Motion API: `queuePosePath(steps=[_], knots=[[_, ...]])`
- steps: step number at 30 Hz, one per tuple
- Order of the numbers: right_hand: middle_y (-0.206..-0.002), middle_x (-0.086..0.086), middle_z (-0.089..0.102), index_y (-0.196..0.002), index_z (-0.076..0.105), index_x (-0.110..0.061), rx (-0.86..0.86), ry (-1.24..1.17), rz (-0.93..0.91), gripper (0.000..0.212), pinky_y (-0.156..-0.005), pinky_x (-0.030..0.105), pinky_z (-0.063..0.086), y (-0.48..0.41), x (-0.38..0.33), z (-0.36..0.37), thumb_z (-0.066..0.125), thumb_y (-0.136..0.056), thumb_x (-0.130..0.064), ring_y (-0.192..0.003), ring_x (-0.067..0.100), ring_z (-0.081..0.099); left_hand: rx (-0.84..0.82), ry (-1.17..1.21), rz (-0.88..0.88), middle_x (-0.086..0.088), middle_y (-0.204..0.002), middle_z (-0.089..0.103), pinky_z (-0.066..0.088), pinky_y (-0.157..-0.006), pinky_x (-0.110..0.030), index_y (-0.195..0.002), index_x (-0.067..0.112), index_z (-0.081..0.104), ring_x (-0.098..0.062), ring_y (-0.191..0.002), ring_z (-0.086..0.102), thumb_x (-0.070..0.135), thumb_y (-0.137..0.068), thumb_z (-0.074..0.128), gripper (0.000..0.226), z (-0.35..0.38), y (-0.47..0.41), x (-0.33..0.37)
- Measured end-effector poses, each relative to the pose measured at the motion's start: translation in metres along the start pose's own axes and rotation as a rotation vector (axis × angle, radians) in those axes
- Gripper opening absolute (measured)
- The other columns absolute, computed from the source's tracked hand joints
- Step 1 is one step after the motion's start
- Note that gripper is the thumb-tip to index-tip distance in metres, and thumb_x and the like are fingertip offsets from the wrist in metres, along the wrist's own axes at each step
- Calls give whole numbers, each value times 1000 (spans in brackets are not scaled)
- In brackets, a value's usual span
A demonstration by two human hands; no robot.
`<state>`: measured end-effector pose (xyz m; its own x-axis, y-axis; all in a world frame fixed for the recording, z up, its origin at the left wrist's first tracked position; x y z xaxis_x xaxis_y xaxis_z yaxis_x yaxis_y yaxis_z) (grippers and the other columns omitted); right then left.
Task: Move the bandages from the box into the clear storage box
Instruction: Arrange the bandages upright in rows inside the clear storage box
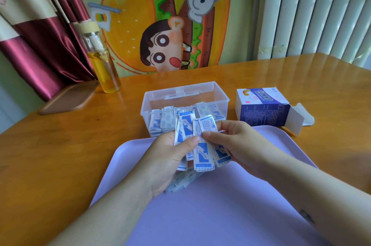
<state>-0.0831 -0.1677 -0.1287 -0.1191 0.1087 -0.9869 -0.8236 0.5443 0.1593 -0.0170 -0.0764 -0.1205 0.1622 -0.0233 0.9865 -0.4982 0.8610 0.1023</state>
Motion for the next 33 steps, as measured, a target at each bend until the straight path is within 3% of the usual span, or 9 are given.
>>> queuePosePath(steps=[13, 16, 22, 28, 31, 33], knots=[[-89, 13, 74, -90, 62, -3, -3, 20, -34, 13, -82, 45, 56, 4, -5, 1, 67, -84, -13, -84, 28, 71, 16, 14, -20, -9, -97, 74, 59, -72, -31, -105, 11, 66, -23, -88, 71, 6, -88, 58, 19, -6, -2, -2], [-92, 12, 74, -96, 61, 4, 9, 14, -33, 22, -86, 48, 54, 3, -6, -1, 68, -83, -13, -86, 28, 71, 18, 6, 4, -7, -97, 74, 59, -70, -29, -103, 14, 66, -21, -88, 71, 6, -86, 61, 20, -8, -2, 1], [-96, 15, 73, -97, 65, 3, -34, 10, -22, 17, -87, 45, 54, 3, -5, 1, 65, -85, -10, -91, 30, 70, -52, 5, -6, -7, -103, 73, 59, -77, -33, -112, 17, 62, -22, -94, 70, 15, -81, 62, 31, 0, -1, 0], [-91, 17, 72, -83, 67, -4, -88, -31, -3, 5, -81, 39, 54, 3, -1, 8, 66, -84, -9, -88, 30, 69, -154, 30, -71, -7, -108, 71, 58, -80, -31, -118, 22, 57, -21, -99, 69, 19, -95, 46, 26, 17, 5, -6], [-94, 18, 72, -93, 68, 3, -39, -30, -26, 15, -85, 40, 55, 1, -4, -1, 65, -84, -9, -93, 33, 68, -131, 112, -109, -6, -106, 72, 58, -79, -34, -114, 25, 59, -22, -98, 69, 22, -99, 40, 25, 15, 4, -9], [-92, 17, 73, -94, 66, 3, 15, -48, -49, 17, -78, 35, 56, 1, -8, -8, 65, -85, -11, -89, 31, 70, -122, 148, -128, -5, -108, 72, 56, -79, -36, -118, 27, 57, -24, -101, 68, 21, -100, 38, 27, 14, 3, -10]])
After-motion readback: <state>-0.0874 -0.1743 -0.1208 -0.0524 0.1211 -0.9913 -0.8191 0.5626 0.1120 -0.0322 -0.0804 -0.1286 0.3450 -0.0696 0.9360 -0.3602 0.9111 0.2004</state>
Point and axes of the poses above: each hand's wrist, its own y-axis away from the middle knuckle, its own z-axis out of the palm, x = y × z, the point moved 10 cm from there along -y, towards the middle knuckle
